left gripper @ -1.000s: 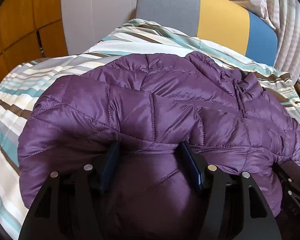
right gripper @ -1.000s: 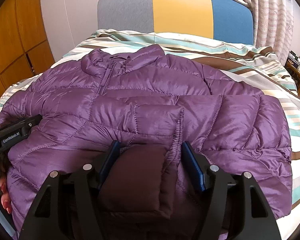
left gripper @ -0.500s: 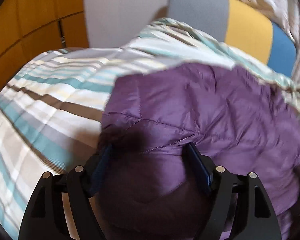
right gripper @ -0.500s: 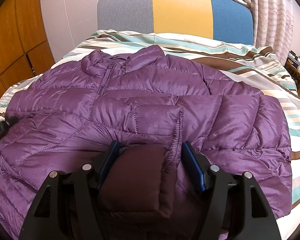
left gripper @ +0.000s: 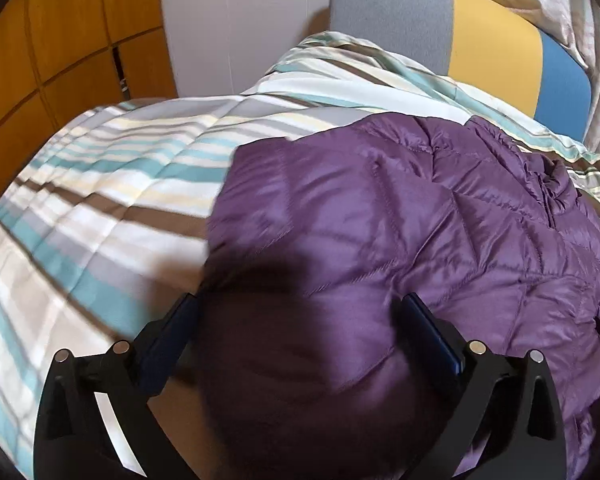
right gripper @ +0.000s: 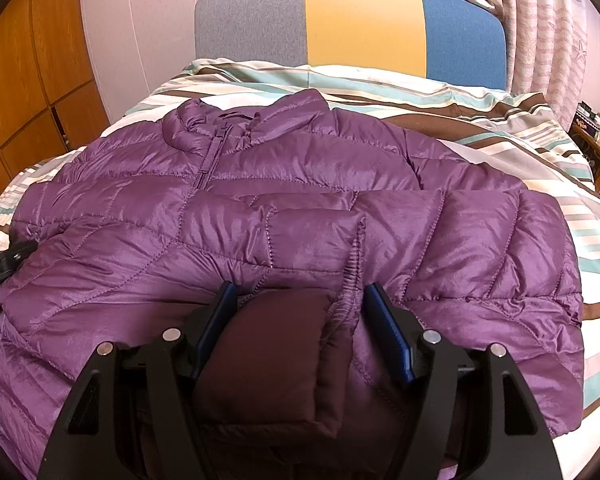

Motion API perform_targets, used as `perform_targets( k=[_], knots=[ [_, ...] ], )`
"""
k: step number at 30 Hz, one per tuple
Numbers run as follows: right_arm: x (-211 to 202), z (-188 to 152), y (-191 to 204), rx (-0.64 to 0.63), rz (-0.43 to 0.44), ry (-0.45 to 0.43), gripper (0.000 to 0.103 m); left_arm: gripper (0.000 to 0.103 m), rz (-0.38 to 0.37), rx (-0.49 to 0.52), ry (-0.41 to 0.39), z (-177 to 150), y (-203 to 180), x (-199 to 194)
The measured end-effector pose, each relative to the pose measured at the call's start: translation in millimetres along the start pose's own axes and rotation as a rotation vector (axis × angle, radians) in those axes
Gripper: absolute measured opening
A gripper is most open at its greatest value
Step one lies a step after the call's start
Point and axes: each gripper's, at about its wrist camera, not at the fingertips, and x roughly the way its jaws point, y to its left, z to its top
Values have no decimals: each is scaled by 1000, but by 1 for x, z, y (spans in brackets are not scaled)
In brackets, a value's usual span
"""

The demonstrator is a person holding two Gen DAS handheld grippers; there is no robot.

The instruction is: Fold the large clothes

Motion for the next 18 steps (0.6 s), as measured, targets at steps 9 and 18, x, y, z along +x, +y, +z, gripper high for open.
perform_targets(
  k=[9, 18],
  knots=[
    [-8, 4, -8, 29, 8, 26, 79, 100, -149, -156, -31, -42, 34, -59],
    [-79, -21, -21, 51, 92, 72, 79, 100, -206, -39, -32, -93, 32, -92]
  ],
)
